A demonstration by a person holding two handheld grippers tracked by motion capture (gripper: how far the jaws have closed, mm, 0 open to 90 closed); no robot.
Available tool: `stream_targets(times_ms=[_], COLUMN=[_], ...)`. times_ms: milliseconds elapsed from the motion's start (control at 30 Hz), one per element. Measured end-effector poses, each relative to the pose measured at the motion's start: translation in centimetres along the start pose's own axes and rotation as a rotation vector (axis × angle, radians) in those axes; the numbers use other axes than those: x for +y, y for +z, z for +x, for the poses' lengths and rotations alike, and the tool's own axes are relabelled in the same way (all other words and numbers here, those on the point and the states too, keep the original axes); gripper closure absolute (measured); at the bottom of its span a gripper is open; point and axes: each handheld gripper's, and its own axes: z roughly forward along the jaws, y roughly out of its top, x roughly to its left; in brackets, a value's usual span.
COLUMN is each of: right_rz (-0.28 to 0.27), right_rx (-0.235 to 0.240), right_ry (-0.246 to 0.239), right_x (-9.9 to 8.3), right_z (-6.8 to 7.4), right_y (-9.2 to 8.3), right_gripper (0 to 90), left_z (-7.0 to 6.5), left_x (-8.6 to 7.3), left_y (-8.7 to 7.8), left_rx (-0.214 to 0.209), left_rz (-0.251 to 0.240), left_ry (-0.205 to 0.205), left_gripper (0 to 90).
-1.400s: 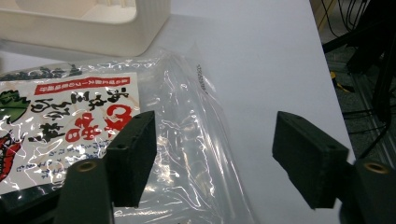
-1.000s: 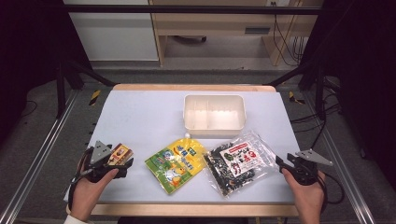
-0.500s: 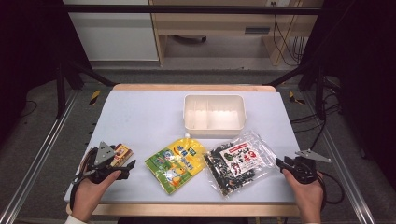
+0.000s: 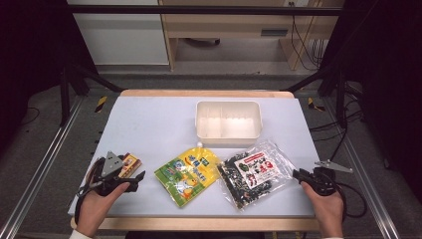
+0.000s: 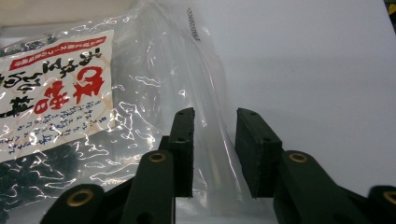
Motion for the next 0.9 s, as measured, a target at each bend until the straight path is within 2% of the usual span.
stream_targets(times_ms=[67, 133, 167, 300, 367, 400, 433, 467, 500, 533, 567, 600, 633, 667, 700, 733, 767, 800, 833, 867, 900], right_rz=[-0.002, -0.004, -0.005, -0.021, -0.056, -0.097, -0.097, -0.118, -0.149, -0.149, -0.172, -0.172, -0.180, -0.191, -0.191, -0.194, -0.194, -0.195, -0.191, -0.191, -0.178], right_rx=[-0.007, -0.006, 0.011, 0.013, 0.032, 0.041, 0.041, 0.044, 0.059, 0.059, 0.063, 0.063, 0.066, 0.074, 0.074, 0.092, 0.092, 0.098, 0.121, 0.121, 0.147], right_ry=[-0.018, -0.018, -0.012, -0.038, -0.042, -0.079, -0.079, -0.098, -0.141, -0.141, -0.193, -0.193, -0.221, -0.287, -0.287, -0.351, -0.351, -0.385, -0.454, -0.454, -0.515], right_x=[0.0, 0.0, 0.0, 0.2, 0.8, 1.7, 1.7, 2.2, 3.4, 3.4, 5.0, 5.0, 5.9, 7.8, 7.8, 9.7, 9.7, 10.6, 12.1, 12.1, 13.4], right_z=[0.2, 0.2, 0.4, 0.9, 1.1, 1.4, 1.4, 1.5, 1.7, 1.7, 2.1, 2.1, 2.5, 3.3, 3.3, 4.4, 4.4, 5.0, 6.2, 6.2, 7.4], right_y=[-0.1, -0.2, -0.5, -1.2, -2.3, -3.8, -3.8, -4.6, -6.2, -6.2, -7.6, -7.6, -8.3, -9.6, -9.6, -10.6, -10.6, -11.0, -11.8, -11.8, -12.3], right_gripper=[78.7, 81.5, 87.3, 88.8, 89.1, 89.3, 89.3, 89.4, 89.4, 89.4, 89.5, 89.5, 89.5, 89.5, 89.5, 89.6, 89.6, 89.6, 89.6, 89.6, 89.6], left_z=[0.0, 0.0, 0.0, -0.2, -0.4, -0.6, -0.7, -0.8, -1.0, -1.1, -1.3, -1.4, -1.5, -1.7, -1.8, -2.1, -2.1, -2.3, -2.4, -2.6, -2.9], left_x=[0.0, 0.0, 0.0, 0.1, 0.2, 0.3, 0.5, 0.7, 1.0, 1.5, 2.0, 2.6, 3.2, 4.0, 4.7, 6.4, 6.4, 7.3, 8.2, 9.1, 9.9], left_y=[0.0, 0.0, 0.0, -0.4, -0.7, -0.9, -1.0, -1.1, -1.2, -1.3, -1.4, -1.5, -1.6, -1.6, -1.6, -1.8, -1.8, -1.8, -1.9, -2.0, -2.0], left_rx=[-0.001, -0.002, -0.003, -0.011, -0.021, -0.026, -0.036, -0.041, -0.055, -0.073, -0.083, -0.086, -0.094, -0.109, -0.124, -0.152, -0.152, -0.163, -0.172, -0.179, -0.190], left_rz=[0.000, 0.000, 0.000, -0.014, -0.026, -0.027, -0.028, -0.021, -0.029, -0.031, -0.034, -0.034, -0.038, -0.037, -0.037, -0.044, -0.044, -0.042, -0.038, -0.040, -0.041], left_ry=[0.002, 0.002, 0.001, -0.005, 0.000, 0.005, 0.015, 0.030, 0.023, 0.027, 0.037, 0.055, 0.068, 0.078, 0.088, 0.111, 0.111, 0.130, 0.152, 0.172, 0.189], left_gripper=[7.7, 7.7, 7.8, 8.9, 9.2, 11.0, 11.0, 11.9, 12.3, 12.3, 13.9, 13.9, 14.5, 14.8, 14.8, 17.7, 17.9, 17.9, 18.8, 18.8, 20.0])
